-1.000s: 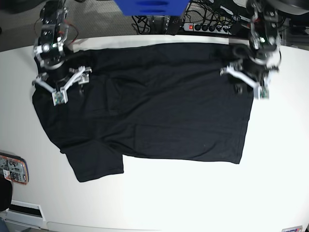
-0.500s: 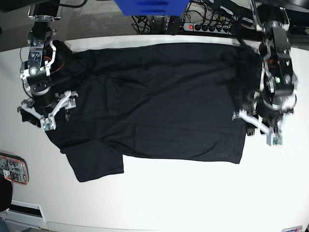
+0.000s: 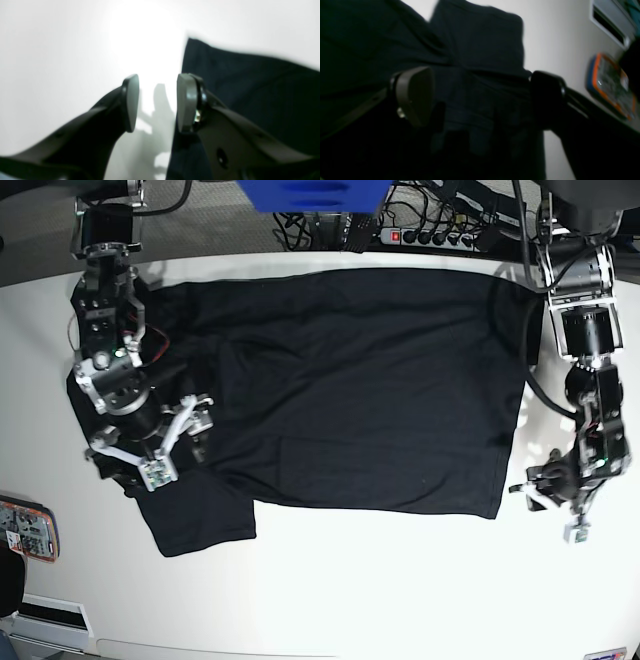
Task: Fold the T-shirt properly
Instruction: 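Move both grippers along the shirt's sides toward the hem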
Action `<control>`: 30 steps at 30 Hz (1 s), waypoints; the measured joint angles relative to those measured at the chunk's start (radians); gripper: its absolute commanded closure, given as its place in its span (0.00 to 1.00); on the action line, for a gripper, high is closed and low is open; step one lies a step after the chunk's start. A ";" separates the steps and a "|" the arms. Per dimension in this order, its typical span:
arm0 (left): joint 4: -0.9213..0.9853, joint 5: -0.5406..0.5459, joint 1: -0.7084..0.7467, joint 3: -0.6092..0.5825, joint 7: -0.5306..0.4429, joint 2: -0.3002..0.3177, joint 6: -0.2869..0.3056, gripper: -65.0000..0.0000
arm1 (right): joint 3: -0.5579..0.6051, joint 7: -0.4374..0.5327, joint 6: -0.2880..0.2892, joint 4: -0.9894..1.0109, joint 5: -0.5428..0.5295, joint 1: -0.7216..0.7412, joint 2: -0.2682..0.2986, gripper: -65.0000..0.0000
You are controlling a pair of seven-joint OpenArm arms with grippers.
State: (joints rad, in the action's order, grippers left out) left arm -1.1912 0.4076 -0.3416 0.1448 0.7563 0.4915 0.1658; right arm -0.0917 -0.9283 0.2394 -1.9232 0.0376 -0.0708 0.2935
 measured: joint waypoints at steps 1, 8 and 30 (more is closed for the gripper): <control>0.031 0.005 -0.016 -0.026 -0.012 -0.004 0.001 0.63 | 0.014 -0.014 0.000 0.000 -0.001 0.005 0.000 0.14; 0.426 0.009 -0.211 -0.211 -0.048 -0.009 0.097 0.63 | 0.038 -0.044 0.000 -0.001 0.000 0.010 0.003 0.14; 0.564 0.027 -0.239 -0.352 -0.222 -0.020 0.101 0.96 | 0.037 -0.040 0.000 0.000 0.001 0.010 0.000 0.14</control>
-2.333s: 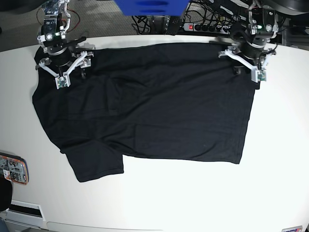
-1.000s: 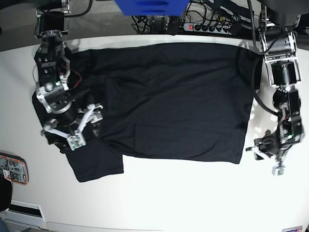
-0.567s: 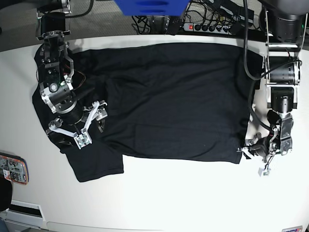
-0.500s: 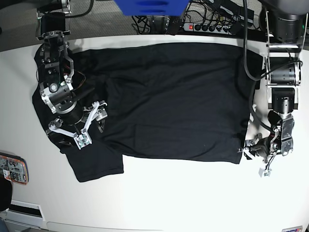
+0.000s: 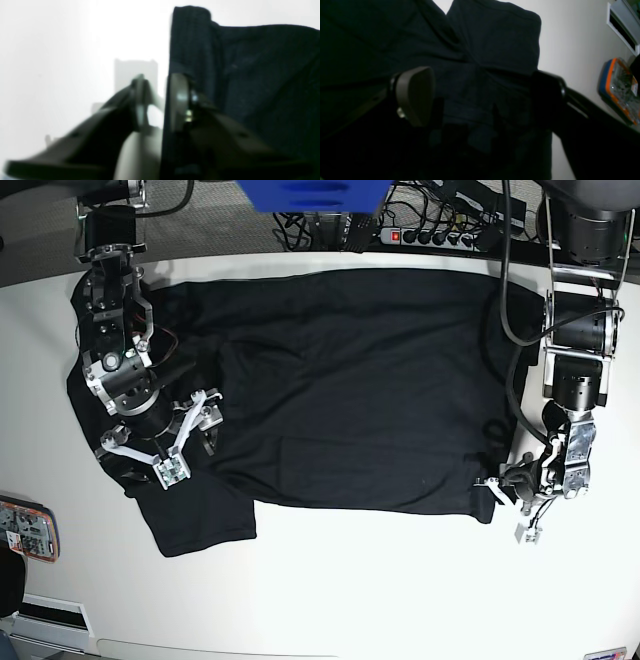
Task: Fold the T-shirt properly
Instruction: 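Move both grippers along the shirt's sides toward the hem, then lower both grippers onto the shirt sides near the hem and close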
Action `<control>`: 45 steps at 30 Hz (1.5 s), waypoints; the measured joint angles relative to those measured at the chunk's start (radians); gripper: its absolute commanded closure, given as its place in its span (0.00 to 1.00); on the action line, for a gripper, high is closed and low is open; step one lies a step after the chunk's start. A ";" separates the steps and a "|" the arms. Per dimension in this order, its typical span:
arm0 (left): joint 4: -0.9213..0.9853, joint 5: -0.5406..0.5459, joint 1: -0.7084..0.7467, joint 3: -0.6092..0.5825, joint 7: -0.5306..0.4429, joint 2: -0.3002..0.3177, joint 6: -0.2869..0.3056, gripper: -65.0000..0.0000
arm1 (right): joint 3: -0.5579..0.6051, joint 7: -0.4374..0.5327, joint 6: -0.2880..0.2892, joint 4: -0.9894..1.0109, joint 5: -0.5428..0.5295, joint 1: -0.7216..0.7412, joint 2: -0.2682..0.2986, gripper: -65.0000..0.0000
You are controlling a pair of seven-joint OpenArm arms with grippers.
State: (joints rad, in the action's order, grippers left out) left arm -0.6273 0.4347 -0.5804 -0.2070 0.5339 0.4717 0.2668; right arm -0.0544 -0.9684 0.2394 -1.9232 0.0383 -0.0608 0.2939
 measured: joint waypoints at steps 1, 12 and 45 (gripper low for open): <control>-0.002 0.006 0.002 0.000 0.000 0.000 0.000 1.00 | 0.000 0.000 0.000 0.001 0.000 0.003 0.000 0.14; -0.055 -0.002 0.021 0.055 0.033 -0.009 -0.005 1.00 | 0.000 -0.010 0.001 0.004 -0.001 0.016 -0.001 0.14; 0.065 -0.014 -0.046 0.110 -0.041 -0.031 0.068 0.73 | 0.099 0.024 -0.003 0.460 0.002 0.406 0.001 0.14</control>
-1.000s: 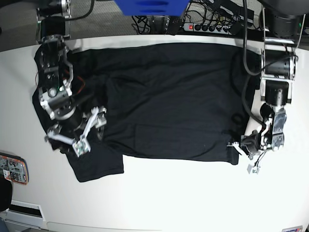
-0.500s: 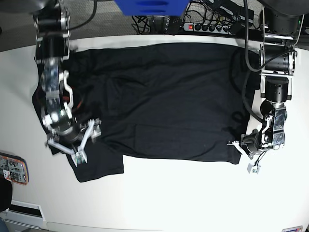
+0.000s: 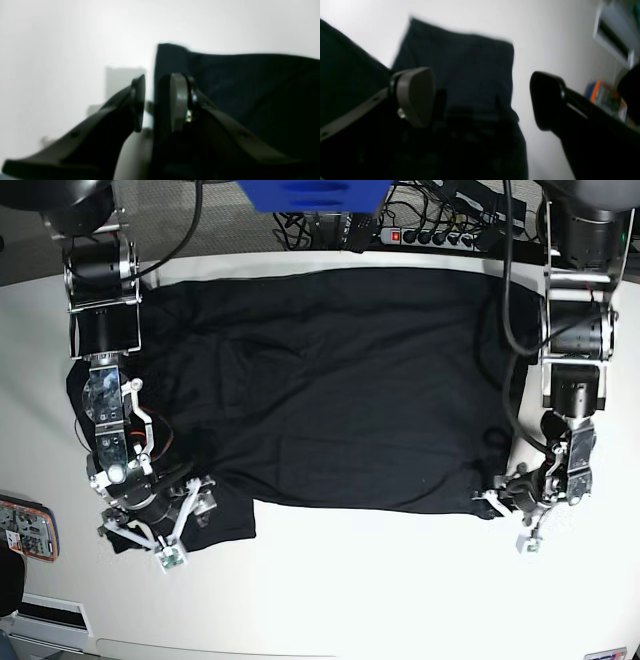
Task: Fold the T-shirt properly
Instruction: 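Lower both grippers onto the shirt sides near the hem and close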
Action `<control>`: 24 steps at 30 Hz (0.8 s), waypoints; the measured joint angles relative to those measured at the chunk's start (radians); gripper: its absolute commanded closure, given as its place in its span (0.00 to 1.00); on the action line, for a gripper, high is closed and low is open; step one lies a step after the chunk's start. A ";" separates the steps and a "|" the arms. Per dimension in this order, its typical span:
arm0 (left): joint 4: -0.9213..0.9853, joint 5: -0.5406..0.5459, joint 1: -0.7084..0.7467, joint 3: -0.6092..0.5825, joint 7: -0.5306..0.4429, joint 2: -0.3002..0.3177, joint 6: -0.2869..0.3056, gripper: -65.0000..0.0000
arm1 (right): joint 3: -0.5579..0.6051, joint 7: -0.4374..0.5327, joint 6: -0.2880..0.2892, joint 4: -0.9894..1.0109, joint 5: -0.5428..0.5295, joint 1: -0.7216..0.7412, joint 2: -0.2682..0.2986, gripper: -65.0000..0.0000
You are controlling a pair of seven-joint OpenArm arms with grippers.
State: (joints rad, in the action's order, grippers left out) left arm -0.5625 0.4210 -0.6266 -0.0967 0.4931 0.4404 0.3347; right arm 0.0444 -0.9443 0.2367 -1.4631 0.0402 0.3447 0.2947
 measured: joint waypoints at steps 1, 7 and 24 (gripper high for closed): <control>0.037 -0.002 -0.006 0.000 -0.022 -0.006 0.008 0.73 | 0.001 -0.012 0.002 -0.006 -0.006 -0.010 -0.002 0.14; 0.081 0.006 -0.028 -0.065 -0.067 -0.008 0.013 0.73 | 0.003 -0.019 0.003 -0.054 -0.002 -0.014 -0.003 0.14; -0.255 -0.001 0.055 -0.057 0.132 0.056 0.003 0.72 | 0.002 -0.019 0.003 -0.122 -0.002 -0.100 0.002 0.14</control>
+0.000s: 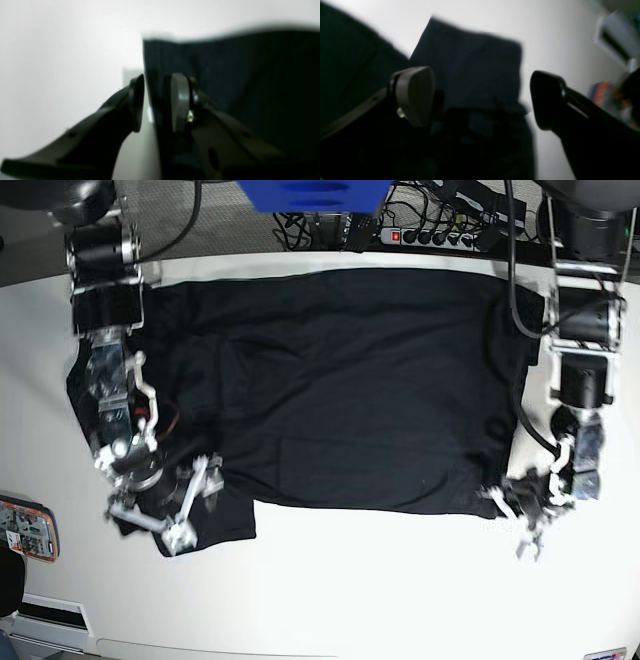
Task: Fold the T-shirt properly
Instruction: 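Lower both grippers onto the shirt sides near the hem and close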
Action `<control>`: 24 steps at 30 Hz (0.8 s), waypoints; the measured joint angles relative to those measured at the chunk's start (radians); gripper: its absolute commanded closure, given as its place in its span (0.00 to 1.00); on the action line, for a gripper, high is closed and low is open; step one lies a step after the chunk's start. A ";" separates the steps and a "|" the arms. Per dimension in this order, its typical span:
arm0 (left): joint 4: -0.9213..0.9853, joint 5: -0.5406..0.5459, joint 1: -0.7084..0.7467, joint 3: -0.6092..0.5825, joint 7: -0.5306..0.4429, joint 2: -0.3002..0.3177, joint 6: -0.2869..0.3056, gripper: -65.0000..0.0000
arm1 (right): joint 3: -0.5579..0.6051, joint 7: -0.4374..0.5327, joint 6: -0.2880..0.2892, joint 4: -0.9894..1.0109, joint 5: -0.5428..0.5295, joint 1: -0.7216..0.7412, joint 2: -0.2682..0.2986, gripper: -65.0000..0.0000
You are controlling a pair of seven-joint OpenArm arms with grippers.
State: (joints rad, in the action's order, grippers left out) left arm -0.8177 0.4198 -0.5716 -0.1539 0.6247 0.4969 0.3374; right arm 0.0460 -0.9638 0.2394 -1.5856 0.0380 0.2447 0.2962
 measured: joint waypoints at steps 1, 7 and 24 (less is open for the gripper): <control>-0.002 0.000 -0.002 0.000 -0.006 0.005 -0.004 0.72 | 0.002 -0.005 0.002 -0.003 0.000 -0.020 0.000 0.14; 0.044 0.005 0.020 -0.003 -0.001 -0.013 0.008 0.72 | 0.000 0.000 0.000 -0.010 0.000 -0.031 0.000 0.14; 0.202 -0.002 0.003 -0.011 -0.128 0.013 0.000 0.72 | 0.000 -0.001 0.000 -0.029 0.000 -0.034 0.000 0.14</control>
State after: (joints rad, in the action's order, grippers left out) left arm -0.6159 0.4183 -0.5686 -0.1650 0.4965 0.5102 0.3378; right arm 0.0460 -0.9646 0.2398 -1.6150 0.0383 0.2111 0.2966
